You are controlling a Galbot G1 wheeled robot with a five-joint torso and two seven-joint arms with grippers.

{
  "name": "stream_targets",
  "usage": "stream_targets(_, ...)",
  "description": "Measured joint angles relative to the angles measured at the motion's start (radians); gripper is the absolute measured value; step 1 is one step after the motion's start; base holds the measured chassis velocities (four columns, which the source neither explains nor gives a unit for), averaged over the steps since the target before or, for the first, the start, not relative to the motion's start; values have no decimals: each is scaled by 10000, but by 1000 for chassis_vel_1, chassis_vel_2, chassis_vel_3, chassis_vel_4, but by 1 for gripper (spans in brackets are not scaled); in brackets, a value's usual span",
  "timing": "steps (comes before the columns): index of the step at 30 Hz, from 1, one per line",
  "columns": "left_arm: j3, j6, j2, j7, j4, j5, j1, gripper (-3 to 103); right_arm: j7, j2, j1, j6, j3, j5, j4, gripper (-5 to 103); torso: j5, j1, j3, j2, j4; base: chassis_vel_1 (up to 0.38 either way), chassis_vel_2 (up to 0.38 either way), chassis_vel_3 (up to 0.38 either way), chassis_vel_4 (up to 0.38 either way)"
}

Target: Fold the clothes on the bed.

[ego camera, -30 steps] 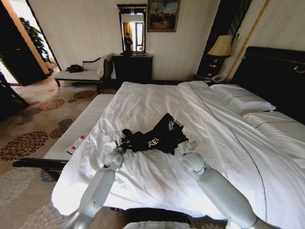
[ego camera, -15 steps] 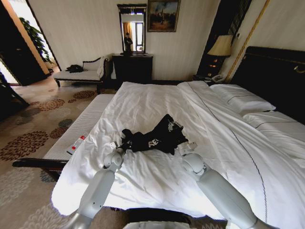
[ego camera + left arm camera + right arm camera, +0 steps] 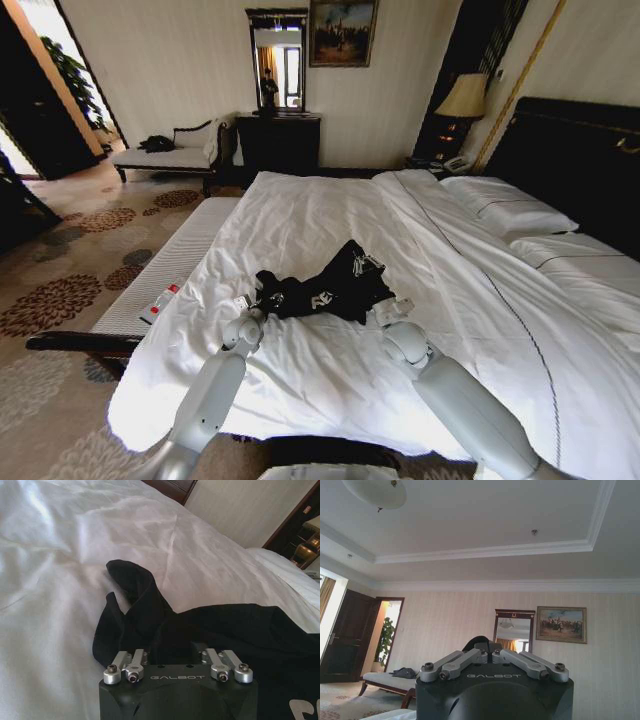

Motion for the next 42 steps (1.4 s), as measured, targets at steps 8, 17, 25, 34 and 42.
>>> stream_targets(8,-124,-3,170,2,-149,-12,145,7,-1,-11,-9,9,48,0,-8,0,-1,0,0,0,-1,0,0,0,0)
stream_targets(17,-607,92,1285,-103,-1667,-259,717,2,5,-155,0,4,294,134,186,0,-1,0,0,0,0,0,0,0,0)
stream_targets(25,-1409,304,2744,-176,-3923,-754,1117,2,49,-546,12,-155,841,768,750,0,-2,0,0,0,1,0,0,0,0)
stream_targets(34,-2229,416,3901,-321,-5213,-1485,892,2,-24,-1090,54,-389,1607,1691,1549,0,-1,0,0,0,0,0,0,0,0)
stream_targets(42,-3472,637,5855,-873,-6494,-3547,-273,2,-528,-2485,157,-572,3245,3852,3047,0,1,0,0,0,-1,0,0,0,0)
